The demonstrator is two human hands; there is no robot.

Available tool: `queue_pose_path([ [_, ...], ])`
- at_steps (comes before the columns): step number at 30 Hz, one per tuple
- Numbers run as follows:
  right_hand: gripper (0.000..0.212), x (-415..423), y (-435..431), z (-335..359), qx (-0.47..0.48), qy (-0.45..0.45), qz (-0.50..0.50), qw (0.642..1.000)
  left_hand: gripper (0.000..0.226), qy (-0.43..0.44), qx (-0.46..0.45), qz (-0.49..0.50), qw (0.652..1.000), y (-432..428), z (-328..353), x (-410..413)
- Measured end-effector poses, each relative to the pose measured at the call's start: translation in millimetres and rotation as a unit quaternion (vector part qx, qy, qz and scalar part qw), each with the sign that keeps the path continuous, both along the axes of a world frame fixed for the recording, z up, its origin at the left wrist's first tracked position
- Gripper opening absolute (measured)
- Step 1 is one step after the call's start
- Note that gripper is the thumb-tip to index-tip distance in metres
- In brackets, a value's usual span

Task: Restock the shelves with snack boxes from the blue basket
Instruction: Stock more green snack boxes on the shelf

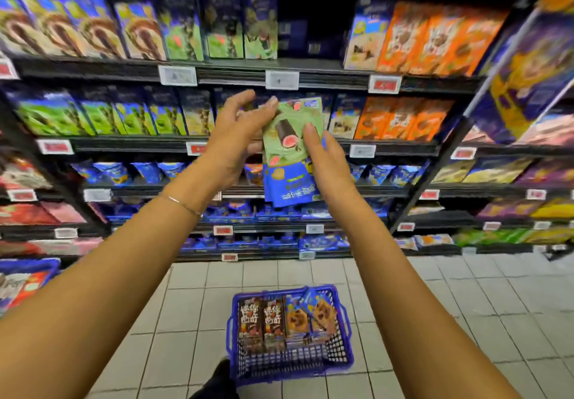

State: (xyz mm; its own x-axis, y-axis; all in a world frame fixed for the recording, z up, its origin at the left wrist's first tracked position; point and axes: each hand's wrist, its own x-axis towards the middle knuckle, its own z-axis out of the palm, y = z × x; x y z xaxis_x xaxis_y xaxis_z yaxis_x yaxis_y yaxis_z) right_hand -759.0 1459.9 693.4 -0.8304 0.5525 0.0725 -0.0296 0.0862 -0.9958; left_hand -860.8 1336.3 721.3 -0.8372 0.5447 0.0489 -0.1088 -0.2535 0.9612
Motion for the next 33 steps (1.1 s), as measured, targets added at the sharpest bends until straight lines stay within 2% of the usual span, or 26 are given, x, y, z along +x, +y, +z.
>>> queue_pose_path([
  [3, 0.044, -14, 5, 35, 0.007, -0.005, -0.004, 1.000, 0.037, 0.009, -0.019, -0.073, 0.997, -1, 18, -2],
  [5, 0.047, -23, 7, 57, 0.005, -0.008, 0.012, 1.000, 0.029, 0.037, -0.003, -0.060, 0.998, -1, 29, -8],
  [9, 0.052, -35, 10, 91, -0.025, 0.055, 0.059, 0.996, 0.033, 0.064, 0.040, -0.026, 0.997, 0, 64, -19],
  [12, 0.059, -38, 8, 98, -0.059, 0.096, 0.053, 0.992, 0.048, 0.010, 0.099, 0.007, 0.995, 1, 89, -22],
  [14, 0.068, -40, 0, 94, -0.147, 0.115, 0.038, 0.982, 0.051, -0.042, 0.152, 0.031, 0.987, 1, 100, -25],
  [16, 0.079, -46, -13, 92, -0.260, 0.150, 0.052, 0.952, 0.054, -0.072, 0.189, 0.052, 0.978, 3, 105, -25],
  [17, 0.078, -50, -21, 93, -0.291, 0.170, 0.072, 0.939, 0.055, -0.081, 0.205, 0.057, 0.974, 4, 107, -24],
  [20, 0.058, -70, -39, 97, -0.328, 0.231, 0.111, 0.909, 0.056, -0.095, 0.235, 0.083, 0.964, 9, 107, -26],
  [22, 0.056, -85, -39, 104, -0.319, 0.226, 0.101, 0.915, 0.053, -0.076, 0.221, 0.098, 0.967, 4, 110, -35],
  [24, 0.062, -101, -26, 112, -0.295, 0.207, 0.094, 0.928, 0.053, -0.038, 0.169, 0.097, 0.980, -9, 115, -53],
  [27, 0.069, -125, -3, 130, -0.253, 0.185, 0.123, 0.942, 0.054, -0.016, 0.119, 0.039, 0.992, -36, 126, -98],
  [29, 0.067, -144, 5, 147, -0.199, 0.175, 0.157, 0.951, 0.055, 0.004, 0.085, 0.005, 0.996, -51, 140, -127],
  [33, 0.058, -187, 10, 181, -0.107, 0.163, 0.178, 0.964, 0.042, 0.057, 0.006, -0.030, 0.998, -68, 172, -176],
])
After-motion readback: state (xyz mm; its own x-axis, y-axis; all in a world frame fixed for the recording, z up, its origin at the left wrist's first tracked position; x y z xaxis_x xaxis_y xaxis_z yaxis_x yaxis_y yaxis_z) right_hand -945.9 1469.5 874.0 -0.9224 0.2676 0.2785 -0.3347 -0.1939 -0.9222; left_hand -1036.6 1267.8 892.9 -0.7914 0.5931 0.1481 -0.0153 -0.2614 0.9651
